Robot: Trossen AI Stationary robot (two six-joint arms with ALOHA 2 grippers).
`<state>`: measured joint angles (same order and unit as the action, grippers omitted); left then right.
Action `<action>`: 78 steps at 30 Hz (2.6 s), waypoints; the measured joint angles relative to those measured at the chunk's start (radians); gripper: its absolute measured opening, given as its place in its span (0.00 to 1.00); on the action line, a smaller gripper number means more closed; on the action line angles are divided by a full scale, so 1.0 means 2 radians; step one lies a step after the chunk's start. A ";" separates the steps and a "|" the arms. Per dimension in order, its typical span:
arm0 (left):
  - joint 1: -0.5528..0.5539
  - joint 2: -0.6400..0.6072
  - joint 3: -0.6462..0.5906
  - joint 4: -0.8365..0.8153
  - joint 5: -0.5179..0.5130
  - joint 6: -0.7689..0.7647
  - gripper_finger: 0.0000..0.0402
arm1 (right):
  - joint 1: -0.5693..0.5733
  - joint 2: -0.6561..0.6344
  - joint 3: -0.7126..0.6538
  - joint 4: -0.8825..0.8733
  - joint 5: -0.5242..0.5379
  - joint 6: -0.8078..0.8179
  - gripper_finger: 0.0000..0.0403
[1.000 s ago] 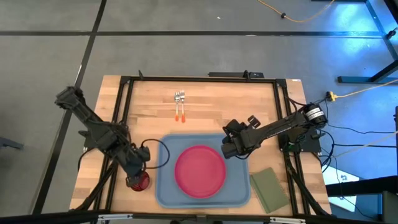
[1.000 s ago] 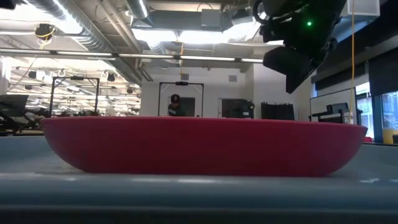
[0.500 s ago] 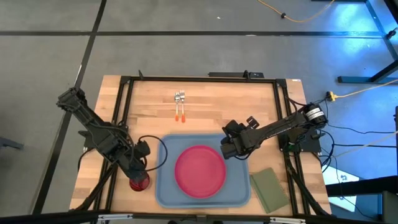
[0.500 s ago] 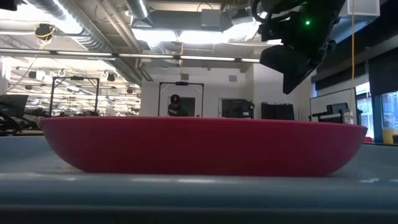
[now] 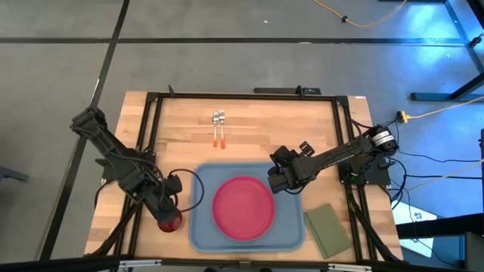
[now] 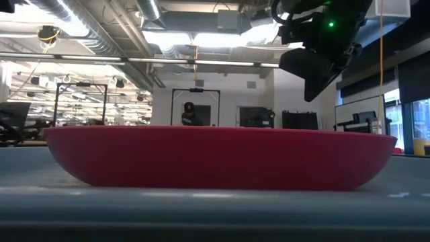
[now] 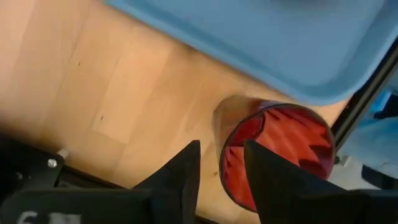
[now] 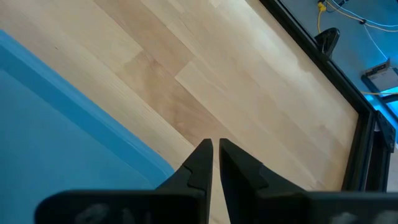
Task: Pick and place plate/cup/fork/spoon on tray
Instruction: Put the red cup on the blue tray to the top right of the pink plate
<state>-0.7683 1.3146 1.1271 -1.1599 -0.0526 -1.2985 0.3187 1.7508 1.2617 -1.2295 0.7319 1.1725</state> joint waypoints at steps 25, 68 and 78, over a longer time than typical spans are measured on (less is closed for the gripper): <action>-0.017 0.114 0.000 0.001 0.025 0.025 0.30 | 0.001 0.000 0.000 0.003 -0.001 -0.001 0.08; 0.157 0.072 0.214 -0.070 -0.076 0.230 0.01 | 0.052 0.000 0.000 -0.075 -0.248 -0.068 0.08; 0.296 0.118 0.215 0.108 -0.048 0.451 0.01 | 0.194 0.001 0.004 -0.050 -0.464 0.051 0.08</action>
<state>-0.1761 1.5498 1.5562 -0.9433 -0.1481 -0.3959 0.7062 1.7527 1.2704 -1.3293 -0.1962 1.2751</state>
